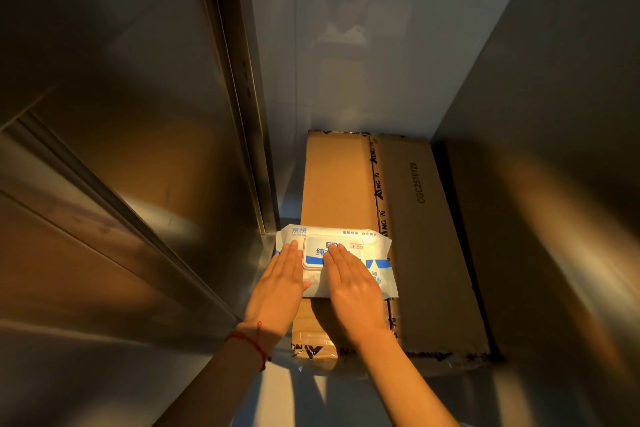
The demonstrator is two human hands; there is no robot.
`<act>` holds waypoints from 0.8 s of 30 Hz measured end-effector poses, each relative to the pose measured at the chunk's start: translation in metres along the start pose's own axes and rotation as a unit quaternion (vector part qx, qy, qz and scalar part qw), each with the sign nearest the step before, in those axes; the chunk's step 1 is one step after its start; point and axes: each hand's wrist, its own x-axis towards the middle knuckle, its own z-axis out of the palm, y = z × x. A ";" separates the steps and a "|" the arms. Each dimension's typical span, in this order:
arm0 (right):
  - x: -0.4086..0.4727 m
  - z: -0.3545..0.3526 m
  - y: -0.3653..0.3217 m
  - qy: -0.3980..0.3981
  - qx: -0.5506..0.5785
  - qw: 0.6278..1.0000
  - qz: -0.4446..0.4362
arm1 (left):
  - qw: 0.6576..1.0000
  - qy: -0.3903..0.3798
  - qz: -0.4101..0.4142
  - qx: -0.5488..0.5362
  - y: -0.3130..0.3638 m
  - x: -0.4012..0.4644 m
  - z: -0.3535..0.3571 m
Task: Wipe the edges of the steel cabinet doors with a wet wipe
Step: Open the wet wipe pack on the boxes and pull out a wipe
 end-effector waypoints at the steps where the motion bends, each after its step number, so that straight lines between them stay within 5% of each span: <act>1: 0.000 0.000 0.000 0.003 0.000 1.000 -0.001 | 1.000 0.000 -0.001 -0.003 0.000 0.000 0.000; 24: 0.007 -0.003 0.009 0.046 0.006 0.999 -0.025 | 0.999 -0.003 0.012 0.035 0.002 -0.002 -0.004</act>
